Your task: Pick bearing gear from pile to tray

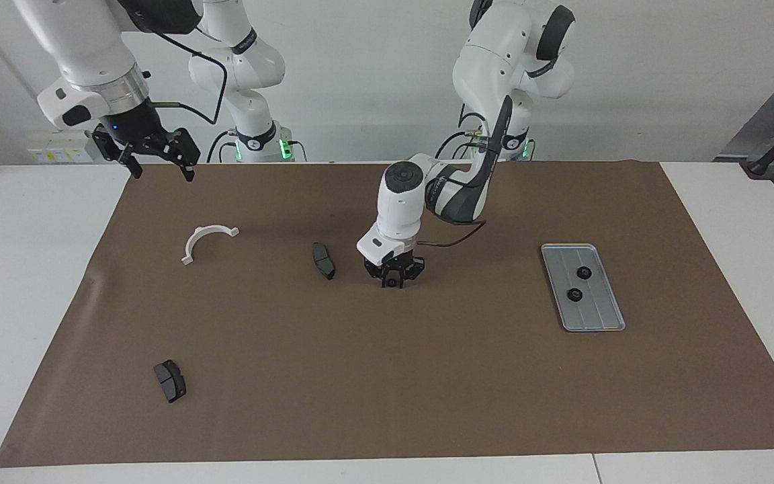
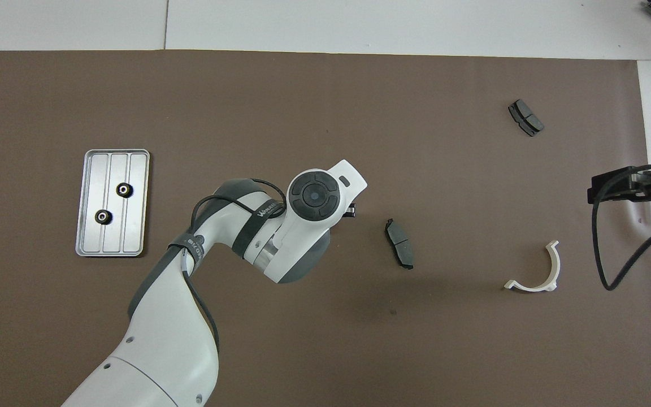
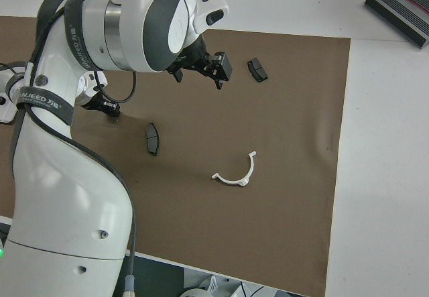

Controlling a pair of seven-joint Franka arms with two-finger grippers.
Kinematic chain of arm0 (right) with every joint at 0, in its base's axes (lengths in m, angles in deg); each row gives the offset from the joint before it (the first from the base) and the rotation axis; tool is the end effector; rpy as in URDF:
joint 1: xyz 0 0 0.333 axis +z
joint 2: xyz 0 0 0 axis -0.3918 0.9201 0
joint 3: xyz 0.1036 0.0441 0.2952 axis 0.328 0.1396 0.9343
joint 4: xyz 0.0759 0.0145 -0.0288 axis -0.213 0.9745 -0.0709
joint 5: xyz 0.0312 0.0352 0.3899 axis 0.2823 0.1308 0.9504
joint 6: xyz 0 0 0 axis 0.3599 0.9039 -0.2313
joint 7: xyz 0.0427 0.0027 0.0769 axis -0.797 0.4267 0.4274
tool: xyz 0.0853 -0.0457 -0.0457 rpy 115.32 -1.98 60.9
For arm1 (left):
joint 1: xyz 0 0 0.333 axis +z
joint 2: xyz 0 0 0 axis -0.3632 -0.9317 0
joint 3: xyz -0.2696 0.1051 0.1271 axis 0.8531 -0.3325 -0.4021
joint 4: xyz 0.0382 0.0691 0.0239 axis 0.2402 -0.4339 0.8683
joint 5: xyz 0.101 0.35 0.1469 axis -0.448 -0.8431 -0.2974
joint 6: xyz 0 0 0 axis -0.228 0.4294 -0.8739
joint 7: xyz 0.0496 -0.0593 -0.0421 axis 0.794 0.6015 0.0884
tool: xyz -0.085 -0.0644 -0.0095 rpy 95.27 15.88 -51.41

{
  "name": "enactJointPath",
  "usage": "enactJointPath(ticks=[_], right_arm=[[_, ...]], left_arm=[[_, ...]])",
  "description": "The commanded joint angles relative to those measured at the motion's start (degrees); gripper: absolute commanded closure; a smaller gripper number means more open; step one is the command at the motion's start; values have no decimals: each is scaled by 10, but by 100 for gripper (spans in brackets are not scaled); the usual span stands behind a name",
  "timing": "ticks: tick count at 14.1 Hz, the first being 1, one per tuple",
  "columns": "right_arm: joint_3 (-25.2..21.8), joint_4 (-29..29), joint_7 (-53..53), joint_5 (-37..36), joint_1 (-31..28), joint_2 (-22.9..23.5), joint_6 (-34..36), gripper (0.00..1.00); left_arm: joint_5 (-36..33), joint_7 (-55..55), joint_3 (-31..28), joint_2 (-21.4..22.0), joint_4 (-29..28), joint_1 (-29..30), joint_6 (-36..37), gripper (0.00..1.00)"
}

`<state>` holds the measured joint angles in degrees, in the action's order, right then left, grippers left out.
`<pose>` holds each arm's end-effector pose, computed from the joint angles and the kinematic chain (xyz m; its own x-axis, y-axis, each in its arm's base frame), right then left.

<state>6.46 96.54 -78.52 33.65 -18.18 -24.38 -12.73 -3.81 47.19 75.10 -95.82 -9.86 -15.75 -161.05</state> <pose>0.5331 -0.0050 0.6254 0.9949 -0.0987 -0.0196 -0.0984 -0.9950 0.0178 0.5178 -0.4372 0.2959 0.9879 -0.1299 0.0849 -0.1341 -0.9899 0.0458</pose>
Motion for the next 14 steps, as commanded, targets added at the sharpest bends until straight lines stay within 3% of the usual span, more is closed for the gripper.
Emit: enactJointPath(ticks=[1, 6, 11, 14], right_arm=[[2, 15, 7, 1, -4, -8, -16, 0], [2, 20, 6, 2, -4, -12, -16, 0], [2, 20, 6, 2, -4, -12, -17, 0], [2, 20, 6, 2, -4, -12, -17, 0]], left_arm=[[-1, 7, -8, 1, -3, -10, 7, 66], [-1, 7, -8, 1, 2, -9, 17, 87], [-3, 3, -10, 0, 42, 0, 70, 92], [-7, -20, -12, 4, 68, 44, 101, 92]])
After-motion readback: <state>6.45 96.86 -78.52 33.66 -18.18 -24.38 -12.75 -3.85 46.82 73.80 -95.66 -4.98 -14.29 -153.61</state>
